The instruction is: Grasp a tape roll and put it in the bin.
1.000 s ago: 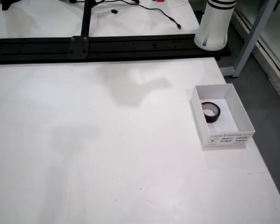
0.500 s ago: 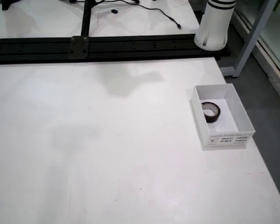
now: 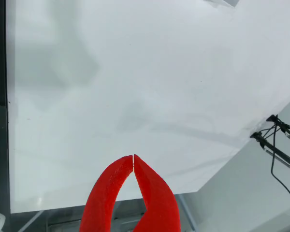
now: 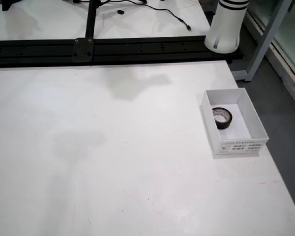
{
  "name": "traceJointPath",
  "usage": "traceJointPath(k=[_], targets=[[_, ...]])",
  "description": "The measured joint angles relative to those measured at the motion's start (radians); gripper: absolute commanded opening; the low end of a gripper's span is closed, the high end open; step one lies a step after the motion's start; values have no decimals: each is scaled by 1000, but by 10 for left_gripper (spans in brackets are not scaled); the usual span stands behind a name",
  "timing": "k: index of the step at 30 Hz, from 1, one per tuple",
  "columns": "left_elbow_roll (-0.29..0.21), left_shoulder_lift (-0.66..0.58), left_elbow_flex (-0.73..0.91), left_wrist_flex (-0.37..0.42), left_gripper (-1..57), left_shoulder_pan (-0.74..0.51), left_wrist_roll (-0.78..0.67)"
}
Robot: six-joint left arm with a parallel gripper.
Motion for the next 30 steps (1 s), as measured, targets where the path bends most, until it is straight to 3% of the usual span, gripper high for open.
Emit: traceJointPath(k=[30], targets=[[-3, -4, 0, 6, -4, 29, 0]])
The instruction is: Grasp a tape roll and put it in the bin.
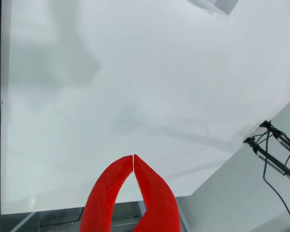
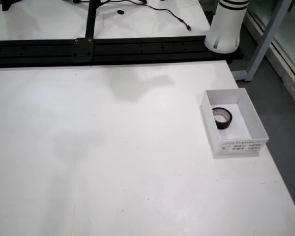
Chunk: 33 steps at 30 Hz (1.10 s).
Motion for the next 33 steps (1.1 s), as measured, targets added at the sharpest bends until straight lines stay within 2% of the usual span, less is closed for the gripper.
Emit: traceJointPath(k=[33], targets=[[2, 0, 0, 1, -4, -8, 0]])
